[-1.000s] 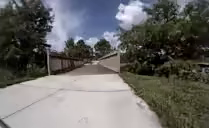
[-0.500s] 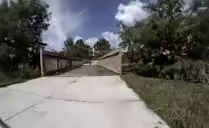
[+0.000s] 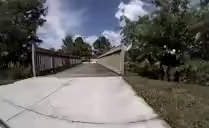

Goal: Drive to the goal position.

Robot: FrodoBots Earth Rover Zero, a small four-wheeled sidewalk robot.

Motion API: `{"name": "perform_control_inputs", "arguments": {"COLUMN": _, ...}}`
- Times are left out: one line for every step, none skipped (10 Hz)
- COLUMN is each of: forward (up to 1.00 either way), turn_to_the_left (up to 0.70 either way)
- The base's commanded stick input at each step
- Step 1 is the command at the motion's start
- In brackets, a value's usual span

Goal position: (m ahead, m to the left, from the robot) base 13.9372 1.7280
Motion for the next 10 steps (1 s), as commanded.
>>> {"name": "perform_control_inputs", "arguments": {"forward": 0.85, "turn_to_the_left": 0.33}}
{"name": "perform_control_inputs", "arguments": {"forward": 0.85, "turn_to_the_left": 0.33}}
{"name": "perform_control_inputs", "arguments": {"forward": 0.85, "turn_to_the_left": 0.33}}
{"name": "perform_control_inputs", "arguments": {"forward": 0.85, "turn_to_the_left": 0.0}}
{"name": "perform_control_inputs", "arguments": {"forward": 0.85, "turn_to_the_left": 0.0}}
{"name": "perform_control_inputs", "arguments": {"forward": 0.85, "turn_to_the_left": 0.0}}
{"name": "perform_control_inputs", "arguments": {"forward": 0.85, "turn_to_the_left": 0.0}}
{"name": "perform_control_inputs", "arguments": {"forward": 0.85, "turn_to_the_left": 0.0}}
{"name": "perform_control_inputs", "arguments": {"forward": 0.85, "turn_to_the_left": 0.0}}
{"name": "perform_control_inputs", "arguments": {"forward": 0.85, "turn_to_the_left": 0.0}}
